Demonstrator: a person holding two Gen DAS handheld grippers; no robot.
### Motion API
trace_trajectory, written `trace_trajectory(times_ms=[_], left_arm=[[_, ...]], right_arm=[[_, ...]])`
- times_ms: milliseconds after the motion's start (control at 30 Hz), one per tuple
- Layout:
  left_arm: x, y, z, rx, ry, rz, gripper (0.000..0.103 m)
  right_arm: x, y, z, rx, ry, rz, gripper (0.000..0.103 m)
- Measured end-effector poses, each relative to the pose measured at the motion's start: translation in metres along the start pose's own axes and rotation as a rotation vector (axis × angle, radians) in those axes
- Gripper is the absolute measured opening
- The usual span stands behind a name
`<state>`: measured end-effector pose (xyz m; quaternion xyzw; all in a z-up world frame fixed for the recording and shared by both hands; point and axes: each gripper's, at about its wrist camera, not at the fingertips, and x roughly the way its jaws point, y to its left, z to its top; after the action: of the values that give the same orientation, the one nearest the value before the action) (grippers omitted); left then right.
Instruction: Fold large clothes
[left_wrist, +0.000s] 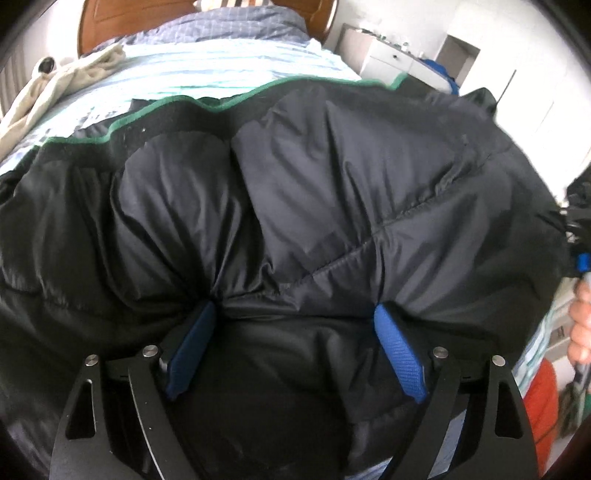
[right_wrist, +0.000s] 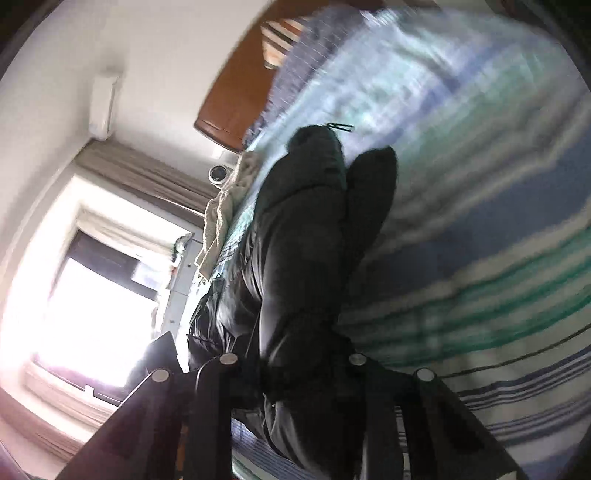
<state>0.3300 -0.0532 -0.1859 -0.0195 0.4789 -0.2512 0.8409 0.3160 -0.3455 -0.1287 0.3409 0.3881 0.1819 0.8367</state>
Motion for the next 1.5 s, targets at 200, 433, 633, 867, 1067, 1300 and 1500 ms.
trace_trajectory(times_ms=[200,433,633,867,1067,1300,1500], left_arm=[[-0.084,0.044,0.037,-0.148,-0.065,-0.089,0.077],[-0.178,0.024,0.1,0.008,-0.12,-0.285,0.095],[-0.157,-0.009,0.118,0.192,-0.01,-0.108,0.095],[-0.146,0.012,0.108,0.102,0.062,0.015,0.053],[-0.155,0.051,0.102,0.042,0.045,-0.029,0.031],[-0.151,0.106,0.102,-0.02,0.045,-0.056,0.032],[-0.148,0.136,0.095,-0.03,0.042,-0.03,0.032]], right_arm=[[0.002,0.099,-0.011,-0.267,-0.066,-0.094,0.024],[0.038,0.192,-0.044,-0.544,-0.094,-0.151,0.024],[0.062,0.233,-0.097,-0.788,-0.079,-0.248,0.024],[0.088,0.25,-0.142,-1.053,-0.107,-0.374,0.026],[0.039,0.237,-0.11,-0.773,-0.013,0.038,0.069],[0.027,0.2,-0.065,-0.547,-0.056,0.086,0.034],[0.113,0.203,-0.085,-0.554,0.119,0.108,0.028]])
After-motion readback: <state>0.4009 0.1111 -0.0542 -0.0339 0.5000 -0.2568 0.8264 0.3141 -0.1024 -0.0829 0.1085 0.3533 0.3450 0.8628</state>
